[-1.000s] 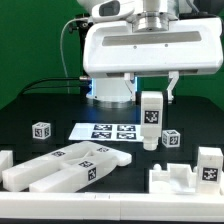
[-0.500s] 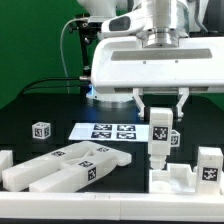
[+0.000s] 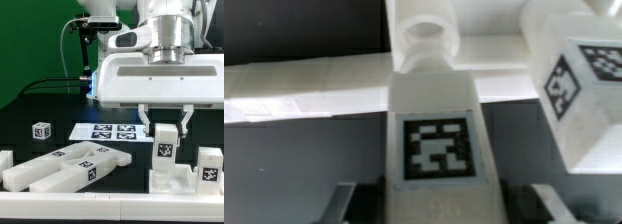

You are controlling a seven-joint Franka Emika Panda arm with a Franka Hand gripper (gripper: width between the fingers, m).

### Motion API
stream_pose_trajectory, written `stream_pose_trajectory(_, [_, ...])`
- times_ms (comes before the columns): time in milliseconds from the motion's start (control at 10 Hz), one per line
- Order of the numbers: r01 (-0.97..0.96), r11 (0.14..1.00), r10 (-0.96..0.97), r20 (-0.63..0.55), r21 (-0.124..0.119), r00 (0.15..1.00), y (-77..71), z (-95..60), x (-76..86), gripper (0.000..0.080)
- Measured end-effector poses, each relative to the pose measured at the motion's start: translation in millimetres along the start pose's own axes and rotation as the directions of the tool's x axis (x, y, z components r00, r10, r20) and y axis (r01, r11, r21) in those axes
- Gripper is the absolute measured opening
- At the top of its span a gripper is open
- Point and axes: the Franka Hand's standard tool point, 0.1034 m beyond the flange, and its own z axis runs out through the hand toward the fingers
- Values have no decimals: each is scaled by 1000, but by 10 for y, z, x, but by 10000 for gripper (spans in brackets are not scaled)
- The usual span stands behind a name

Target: Assemble chair

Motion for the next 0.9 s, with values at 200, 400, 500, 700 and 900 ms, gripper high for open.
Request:
stream_pose_trajectory(200, [8, 1000, -8, 1, 3, 1000, -47, 35, -13, 284])
stream_pose_trajectory(400, [9, 1000, -9, -9, -3, 1000, -7, 41, -6, 284])
stream_pose_trajectory(500, [9, 1000, -10, -16, -4, 1000, -3, 44, -2, 284])
stream_pose_trajectory(700, [8, 1000, -8, -17, -4, 1000, 1, 27, 5, 284])
stream_pose_trajectory(900, [8, 1000, -8, -13, -4, 1000, 17, -8, -22, 284])
